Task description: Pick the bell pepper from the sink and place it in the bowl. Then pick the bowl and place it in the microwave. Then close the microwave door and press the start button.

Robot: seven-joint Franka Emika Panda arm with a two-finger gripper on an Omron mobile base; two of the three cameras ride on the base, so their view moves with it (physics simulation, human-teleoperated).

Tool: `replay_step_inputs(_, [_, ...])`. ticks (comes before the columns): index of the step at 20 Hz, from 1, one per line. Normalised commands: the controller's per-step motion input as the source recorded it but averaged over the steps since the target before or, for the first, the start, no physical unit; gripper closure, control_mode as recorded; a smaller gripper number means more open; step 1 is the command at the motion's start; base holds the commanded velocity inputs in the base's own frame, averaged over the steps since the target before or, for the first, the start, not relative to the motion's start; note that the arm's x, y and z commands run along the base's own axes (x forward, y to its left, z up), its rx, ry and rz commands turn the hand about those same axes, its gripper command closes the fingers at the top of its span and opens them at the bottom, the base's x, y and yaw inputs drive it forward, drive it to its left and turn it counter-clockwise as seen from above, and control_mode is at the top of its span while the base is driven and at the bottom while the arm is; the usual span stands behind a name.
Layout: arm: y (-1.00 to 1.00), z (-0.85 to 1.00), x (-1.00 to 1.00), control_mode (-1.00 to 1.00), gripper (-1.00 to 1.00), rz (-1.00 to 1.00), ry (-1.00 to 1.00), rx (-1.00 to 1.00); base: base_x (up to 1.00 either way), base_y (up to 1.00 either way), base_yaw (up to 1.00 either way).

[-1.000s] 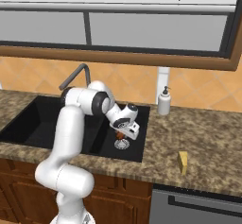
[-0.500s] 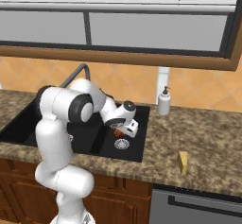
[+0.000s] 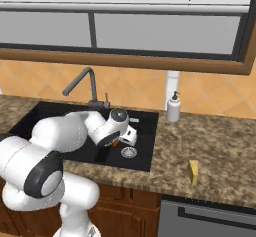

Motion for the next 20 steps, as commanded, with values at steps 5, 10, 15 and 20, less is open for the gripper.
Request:
replay_step_inputs(5, [0.51, 1.00, -0.59, -1.00, 1.00, 0.00, 0.00, -0.11, 0.00, 0.00, 0.00])
replay_step_inputs(10, [0.85, 0.57, -0.47, -1.00, 1.00, 0.00, 0.01, -0.11, 0.00, 0.00, 0.00])
replay_step_inputs(15, [0.94, 0.24, -0.42, -1.00, 1.00, 0.05, 0.00, -0.07, 0.00, 0.00, 0.00])
replay_step_inputs(20, [1.00, 0.58, -0.18, -1.00, 1.00, 0.12, 0.07, -0.10, 0.00, 0.00, 0.00])
